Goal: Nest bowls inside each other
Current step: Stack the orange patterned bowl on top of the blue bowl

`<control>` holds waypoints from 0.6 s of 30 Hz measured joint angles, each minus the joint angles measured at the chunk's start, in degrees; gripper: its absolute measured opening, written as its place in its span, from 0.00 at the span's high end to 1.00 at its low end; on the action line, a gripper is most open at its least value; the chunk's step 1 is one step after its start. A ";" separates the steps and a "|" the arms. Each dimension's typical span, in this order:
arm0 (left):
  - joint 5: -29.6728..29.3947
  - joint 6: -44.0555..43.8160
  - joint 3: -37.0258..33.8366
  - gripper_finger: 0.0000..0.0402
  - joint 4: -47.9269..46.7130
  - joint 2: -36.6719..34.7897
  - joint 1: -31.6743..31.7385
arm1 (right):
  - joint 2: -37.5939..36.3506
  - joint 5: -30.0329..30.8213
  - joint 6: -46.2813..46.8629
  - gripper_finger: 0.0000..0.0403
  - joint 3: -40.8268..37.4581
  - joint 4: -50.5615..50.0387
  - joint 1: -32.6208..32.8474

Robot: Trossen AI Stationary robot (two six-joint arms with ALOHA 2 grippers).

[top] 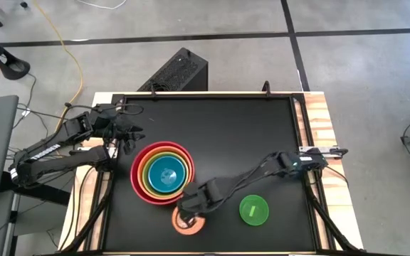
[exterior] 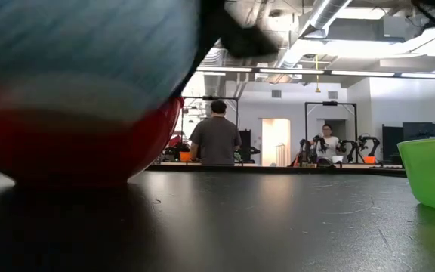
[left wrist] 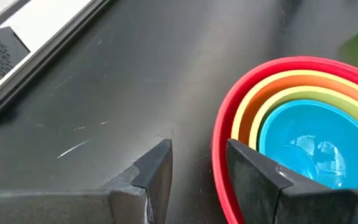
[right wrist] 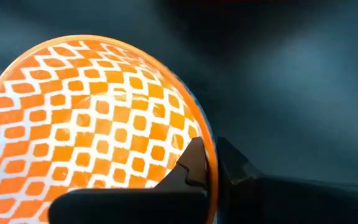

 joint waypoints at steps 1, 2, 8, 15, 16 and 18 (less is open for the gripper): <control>-0.19 0.03 -0.01 0.65 0.01 0.00 0.00 | -2.11 -0.36 -0.44 0.98 0.04 -2.31 -0.08; -0.58 -0.04 -0.01 0.65 0.03 0.00 0.00 | -4.04 -0.69 -0.87 0.98 0.13 -4.17 -0.22; -1.03 -1.01 -0.01 0.65 0.12 -0.01 0.00 | -12.32 2.36 -4.42 0.98 0.13 -4.53 -3.76; -2.88 0.21 -0.01 0.65 0.12 0.00 0.00 | -8.75 4.23 -15.03 0.99 0.11 8.89 -12.90; -2.92 0.20 -0.01 0.65 0.13 -0.01 0.00 | -7.77 3.68 -15.68 0.99 0.03 10.86 -13.87; -2.88 0.18 -0.01 0.65 0.11 0.00 0.00 | -6.56 2.77 -16.62 0.99 -0.02 11.78 -15.50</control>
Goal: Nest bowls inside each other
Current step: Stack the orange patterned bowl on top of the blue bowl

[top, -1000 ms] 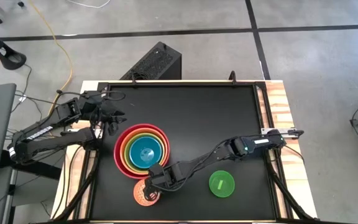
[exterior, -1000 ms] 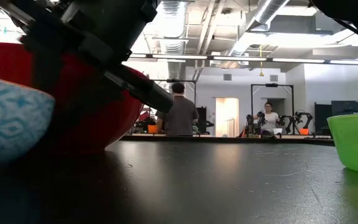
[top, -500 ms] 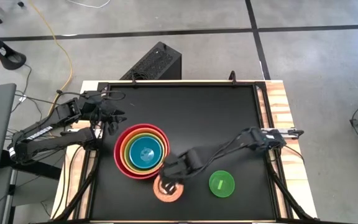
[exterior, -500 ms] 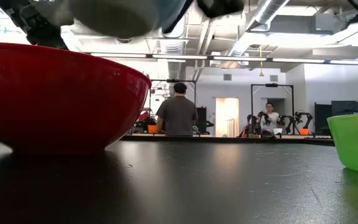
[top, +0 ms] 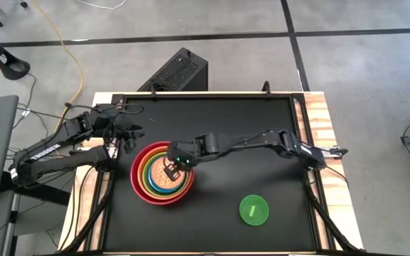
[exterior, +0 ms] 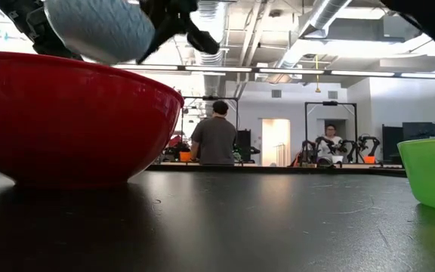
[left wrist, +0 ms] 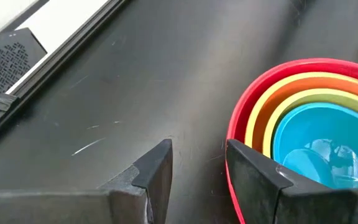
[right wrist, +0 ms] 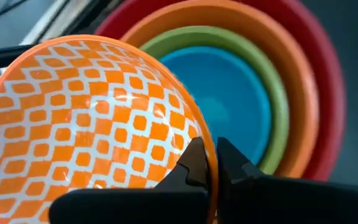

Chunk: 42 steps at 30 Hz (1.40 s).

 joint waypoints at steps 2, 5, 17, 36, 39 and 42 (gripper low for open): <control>0.07 -0.02 0.00 0.65 0.01 0.00 0.00 | 0.80 -0.30 -0.39 0.99 0.13 -0.29 -1.17; -0.01 -0.20 0.00 0.65 0.01 0.00 0.00 | 2.54 -1.64 -1.94 0.99 0.23 0.08 -2.55; -0.01 -1.41 0.00 0.65 -0.01 0.00 0.00 | 7.84 -1.96 -3.80 0.99 0.06 4.69 -3.07; -0.15 -3.34 -0.02 0.65 0.03 -0.02 0.00 | 10.53 -1.72 -3.30 0.80 0.13 4.85 -3.03; -0.14 -3.34 -0.02 0.65 0.03 -0.02 0.01 | 10.51 -1.74 -3.27 0.73 0.13 4.81 -2.99; -0.15 -3.76 -0.02 0.65 0.03 -0.02 0.00 | 10.46 -1.72 -3.36 0.66 0.13 4.98 -3.16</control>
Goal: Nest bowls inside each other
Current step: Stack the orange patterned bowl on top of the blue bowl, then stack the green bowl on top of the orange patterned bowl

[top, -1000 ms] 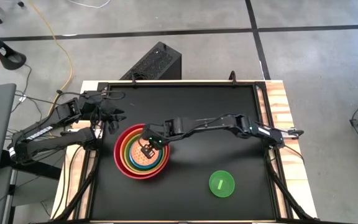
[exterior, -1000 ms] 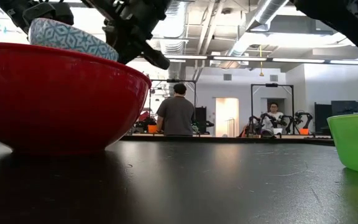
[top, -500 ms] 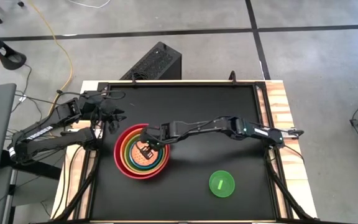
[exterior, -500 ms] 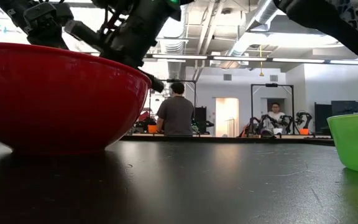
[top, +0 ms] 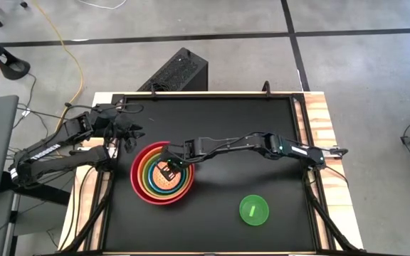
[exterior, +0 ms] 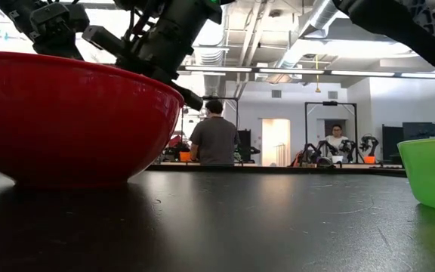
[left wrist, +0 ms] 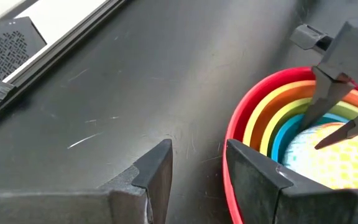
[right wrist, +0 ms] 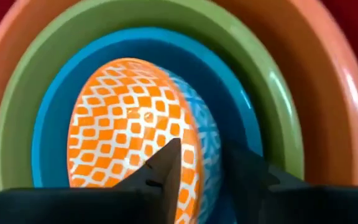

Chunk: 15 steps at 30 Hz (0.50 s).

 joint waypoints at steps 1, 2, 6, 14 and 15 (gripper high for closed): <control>0.02 0.02 0.00 0.65 0.00 0.00 0.00 | -0.04 0.00 0.00 0.64 0.02 0.07 -0.06; 0.04 0.00 0.00 0.65 -0.02 0.00 0.00 | -0.26 0.00 -0.02 0.62 0.01 -0.04 -0.27; 0.09 0.02 0.00 0.65 0.00 0.00 0.00 | -0.98 -0.06 -0.90 0.54 0.66 -1.35 -0.85; 0.14 0.08 0.00 0.65 -0.02 0.00 0.00 | -6.63 -3.58 -1.09 0.49 1.16 -7.06 -1.77; 0.15 0.24 0.00 0.65 -0.04 0.00 -0.06 | -7.57 -4.62 -1.03 0.49 1.16 -8.59 -1.47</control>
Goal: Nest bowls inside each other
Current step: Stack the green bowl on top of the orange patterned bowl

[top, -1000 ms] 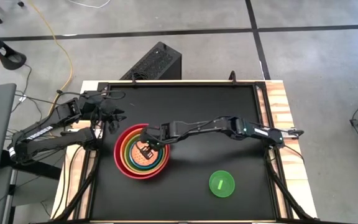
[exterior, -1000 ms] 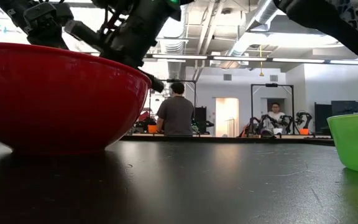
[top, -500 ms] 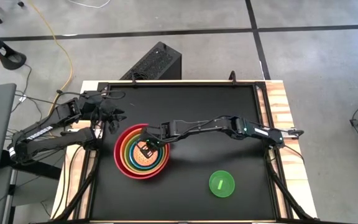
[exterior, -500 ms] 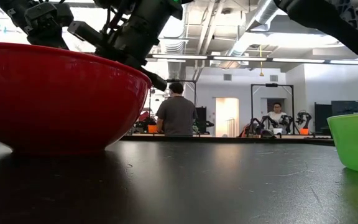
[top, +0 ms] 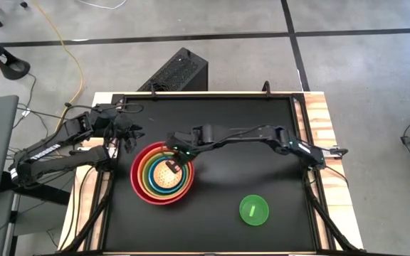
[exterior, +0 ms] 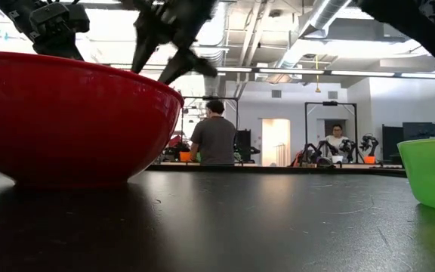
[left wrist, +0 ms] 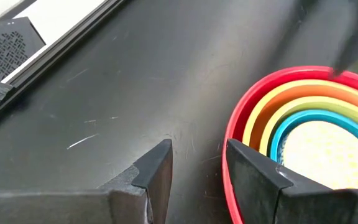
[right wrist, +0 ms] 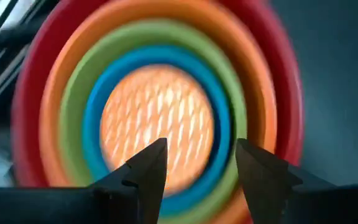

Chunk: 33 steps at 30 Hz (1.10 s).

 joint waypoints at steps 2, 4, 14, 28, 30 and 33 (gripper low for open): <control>0.02 0.35 0.00 0.65 0.04 0.00 0.02 | -2.73 -1.42 -0.02 0.49 -0.03 -4.29 1.28; 0.07 0.81 0.00 0.65 0.04 0.00 -0.02 | -5.53 -1.50 0.32 0.50 -0.04 -11.34 3.60; 0.37 0.91 0.00 0.65 -0.01 0.00 -0.02 | -17.32 -2.60 13.17 0.52 -15.44 -27.08 18.22; 1.47 -0.88 0.00 0.65 0.04 0.04 -0.05 | -36.70 -1.85 53.49 0.52 -63.91 -5.31 33.77; 1.92 -1.37 0.00 0.65 0.02 0.04 -0.05 | -38.06 -1.54 55.42 0.52 -67.82 -1.44 34.54; 1.94 -1.73 0.00 0.65 0.02 0.04 -0.05 | -38.27 -1.24 56.17 0.52 -72.13 5.73 34.75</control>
